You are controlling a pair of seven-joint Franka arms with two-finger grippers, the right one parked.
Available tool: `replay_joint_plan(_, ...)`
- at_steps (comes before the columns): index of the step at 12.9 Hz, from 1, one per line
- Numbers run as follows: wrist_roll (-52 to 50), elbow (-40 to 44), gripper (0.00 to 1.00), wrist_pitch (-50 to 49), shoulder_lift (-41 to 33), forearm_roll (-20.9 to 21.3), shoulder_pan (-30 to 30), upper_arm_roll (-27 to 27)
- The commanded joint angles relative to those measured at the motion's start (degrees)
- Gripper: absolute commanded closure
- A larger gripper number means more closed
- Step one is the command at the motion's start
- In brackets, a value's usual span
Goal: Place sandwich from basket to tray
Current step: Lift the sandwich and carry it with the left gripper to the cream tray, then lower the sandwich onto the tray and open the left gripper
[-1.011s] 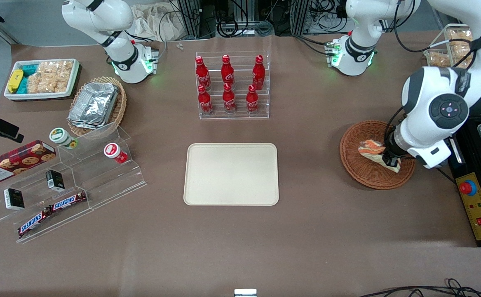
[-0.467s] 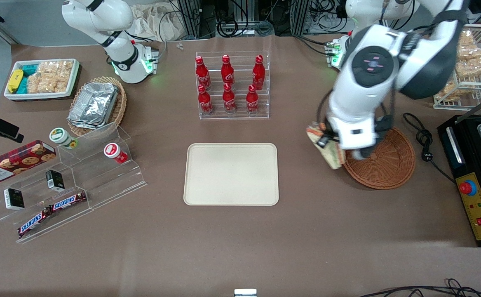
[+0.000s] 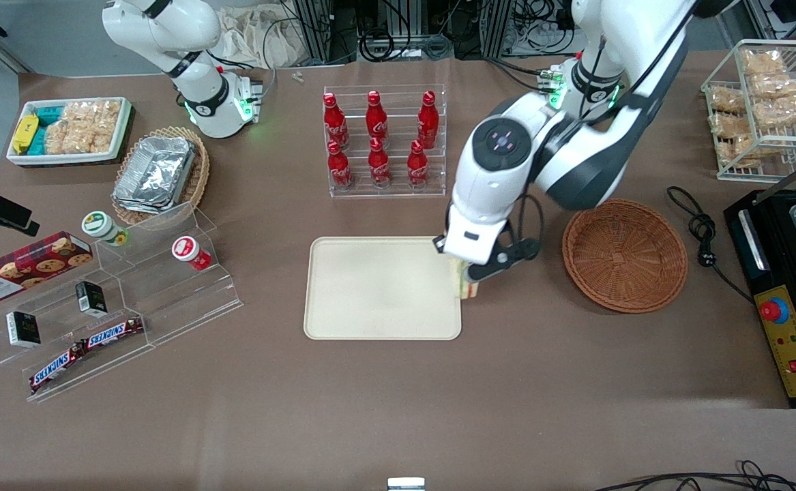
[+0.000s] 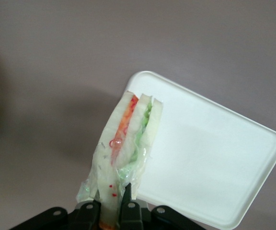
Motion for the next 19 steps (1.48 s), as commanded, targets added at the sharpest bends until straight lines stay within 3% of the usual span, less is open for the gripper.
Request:
replay_joint_plan(1,1.31,4.18,1.00,6.68,8.55,7.11,-1.66,0.05)
replay_joint_plan(6,0.52,6.47,1.00,12.42,15.60,10.74,-4.47,0.93)
replay_joint_plan(9,0.34,2.87,0.92,10.84,15.70,11.01,-4.56,1.01)
replay_joint_plan(10,-0.18,2.86,0.75,10.84,15.70,11.01,-4.56,1.01)
replay_joint_plan(11,-0.36,2.78,0.25,10.67,15.52,11.10,-4.56,1.01)
replay_joint_plan(12,-0.45,2.86,0.01,10.14,15.17,11.10,-4.39,1.01)
replay_joint_plan(16,-2.11,3.65,0.00,2.42,8.16,10.14,-3.17,0.93)
replay_joint_plan(19,-1.16,3.13,0.00,-1.37,1.74,9.78,1.40,0.49)
